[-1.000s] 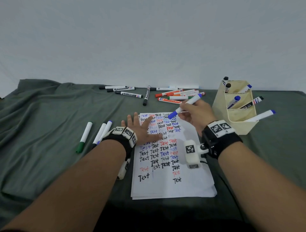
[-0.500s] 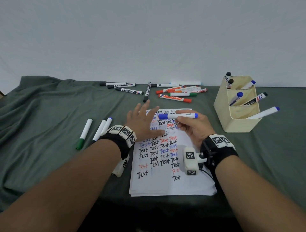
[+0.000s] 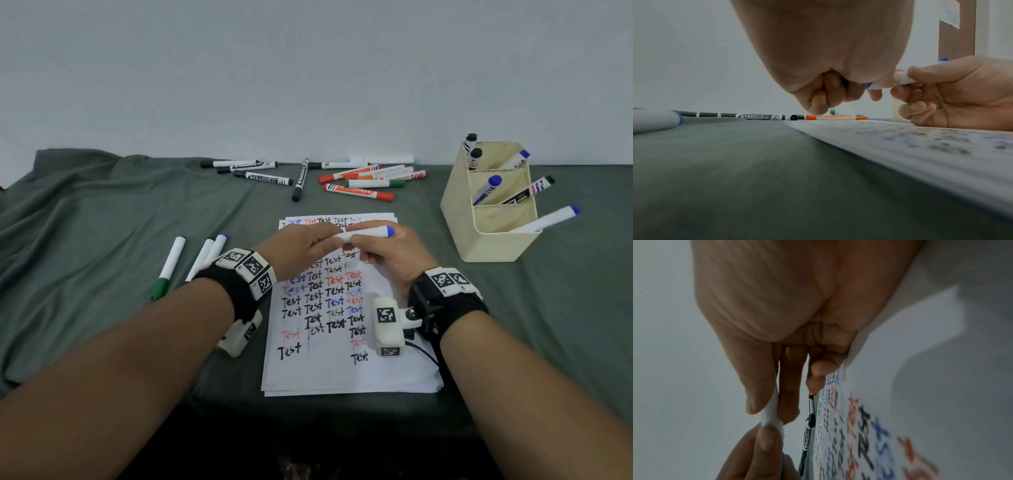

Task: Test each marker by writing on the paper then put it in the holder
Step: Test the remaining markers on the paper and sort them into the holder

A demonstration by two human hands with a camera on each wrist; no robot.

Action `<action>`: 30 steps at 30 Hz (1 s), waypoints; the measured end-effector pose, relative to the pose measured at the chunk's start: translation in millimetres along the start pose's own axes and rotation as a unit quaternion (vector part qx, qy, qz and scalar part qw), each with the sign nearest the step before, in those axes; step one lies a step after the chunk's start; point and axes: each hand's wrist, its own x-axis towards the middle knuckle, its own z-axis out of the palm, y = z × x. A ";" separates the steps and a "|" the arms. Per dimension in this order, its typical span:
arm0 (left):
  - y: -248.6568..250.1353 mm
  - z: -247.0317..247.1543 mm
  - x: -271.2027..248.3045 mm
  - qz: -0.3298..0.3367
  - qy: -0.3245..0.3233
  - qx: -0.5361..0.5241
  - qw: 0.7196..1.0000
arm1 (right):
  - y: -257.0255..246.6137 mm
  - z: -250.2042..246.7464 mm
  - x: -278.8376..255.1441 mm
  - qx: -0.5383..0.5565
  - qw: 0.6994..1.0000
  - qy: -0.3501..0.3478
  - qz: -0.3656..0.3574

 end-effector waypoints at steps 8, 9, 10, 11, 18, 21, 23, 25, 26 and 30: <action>-6.3 0.7 2.5 -0.144 0.045 -0.013 0.989 | 6.8 -7.0 1.9 0.078 0.994 0.070 -0.019; -8.3 1.4 2.5 -0.158 0.065 -0.029 0.985 | 7.8 -8.5 2.6 0.101 0.991 0.086 -0.024; -9.7 2.1 2.4 -0.166 0.089 -0.027 0.982 | 8.9 -9.2 3.0 0.116 0.988 0.096 -0.028; -11.2 1.8 2.5 -0.179 0.110 -0.011 0.978 | 9.5 -9.5 3.2 0.122 0.987 0.100 -0.030; -20.4 -14.8 2.1 -0.255 0.137 0.106 0.951 | 8.9 -8.4 2.7 0.127 0.985 0.113 -0.026; -24.6 -18.2 -0.8 -0.278 0.157 0.154 0.935 | 8.2 -7.9 2.6 0.134 0.984 0.114 -0.026; -28.2 -18.6 -3.4 -0.293 0.154 0.159 0.930 | 7.9 -7.5 2.5 0.134 0.984 0.116 -0.025; -33.0 -19.1 -5.3 -0.304 0.158 0.145 0.928 | 7.5 -7.1 2.2 0.132 0.984 0.117 -0.024; -35.3 -19.5 -6.0 -0.306 0.162 0.141 0.928 | 7.2 -6.9 2.1 0.131 0.984 0.118 -0.024; -44.8 -21.9 -7.8 -0.297 0.165 0.147 0.929 | 5.2 -6.6 1.0 0.133 0.983 0.123 -0.021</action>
